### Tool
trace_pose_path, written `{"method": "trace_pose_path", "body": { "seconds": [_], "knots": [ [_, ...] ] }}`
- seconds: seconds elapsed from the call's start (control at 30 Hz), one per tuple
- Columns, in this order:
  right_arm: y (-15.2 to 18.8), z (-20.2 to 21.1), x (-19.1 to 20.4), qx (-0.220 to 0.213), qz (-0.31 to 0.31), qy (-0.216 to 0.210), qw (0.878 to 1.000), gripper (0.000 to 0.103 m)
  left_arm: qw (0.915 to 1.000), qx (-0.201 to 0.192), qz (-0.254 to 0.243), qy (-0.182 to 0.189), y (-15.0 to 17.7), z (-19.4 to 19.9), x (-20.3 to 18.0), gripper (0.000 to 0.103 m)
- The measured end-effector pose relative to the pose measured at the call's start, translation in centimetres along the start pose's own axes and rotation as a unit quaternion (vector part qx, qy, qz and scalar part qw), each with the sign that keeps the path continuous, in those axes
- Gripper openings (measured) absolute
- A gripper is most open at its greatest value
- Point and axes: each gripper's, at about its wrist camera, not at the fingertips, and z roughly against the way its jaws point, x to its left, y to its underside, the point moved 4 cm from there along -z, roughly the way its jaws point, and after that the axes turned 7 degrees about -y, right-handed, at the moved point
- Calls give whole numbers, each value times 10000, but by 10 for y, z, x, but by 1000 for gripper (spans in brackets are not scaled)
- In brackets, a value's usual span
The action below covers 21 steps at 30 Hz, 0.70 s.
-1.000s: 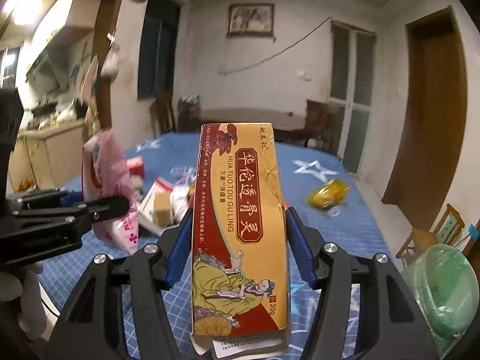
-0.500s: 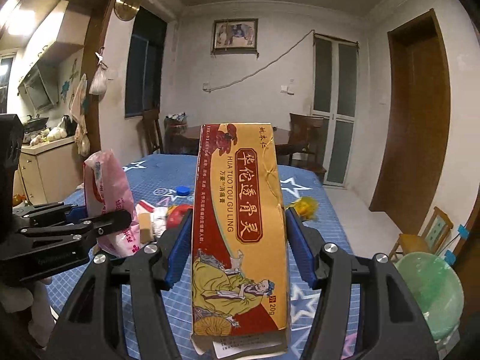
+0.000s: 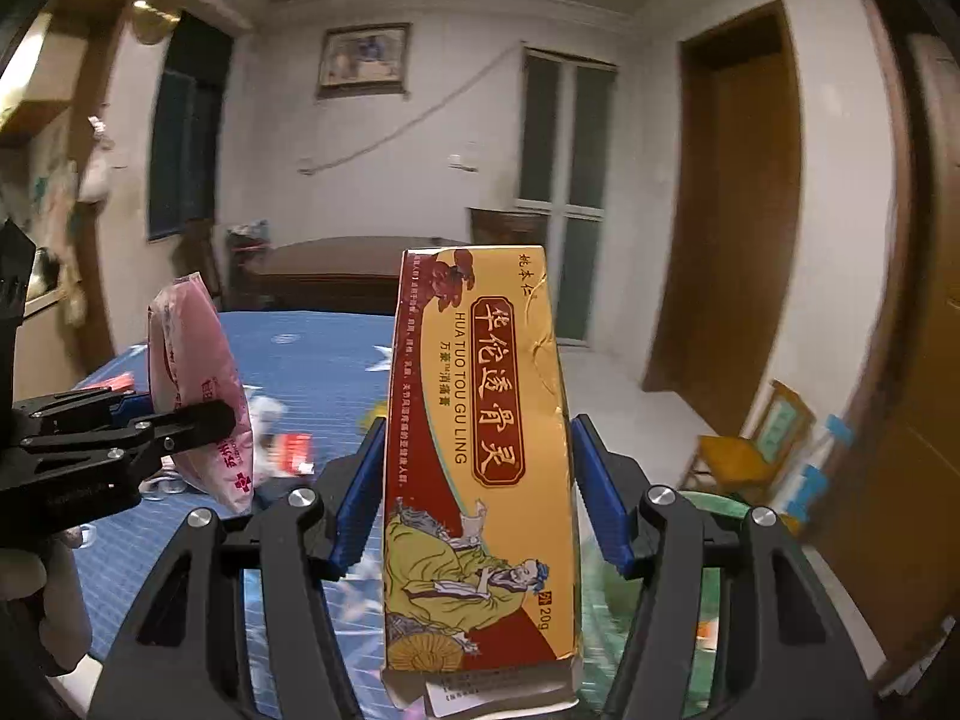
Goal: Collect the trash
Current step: 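Carry the wipes pack and yellow box in both tools over the green bin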
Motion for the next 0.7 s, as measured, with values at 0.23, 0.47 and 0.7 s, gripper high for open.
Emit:
{"method": "trace_pose_path", "body": {
  "seconds": [0.23, 0.47, 0.7],
  "knots": [
    [5, 10, -59, 171, -288, 470, 9983, 57, 9981, 118, -338, 494, -17, -37, -78, 37],
    [21, 8, -103, 507, -535, 687, 9949, 57, 9937, 433, -543, 879, -21, -85, -130, 37],
    [47, -12, -157, 1224, -1047, 712, 9844, 57, 9846, 963, -736, 1263, -20, -147, -174, 37]
  ]
}}
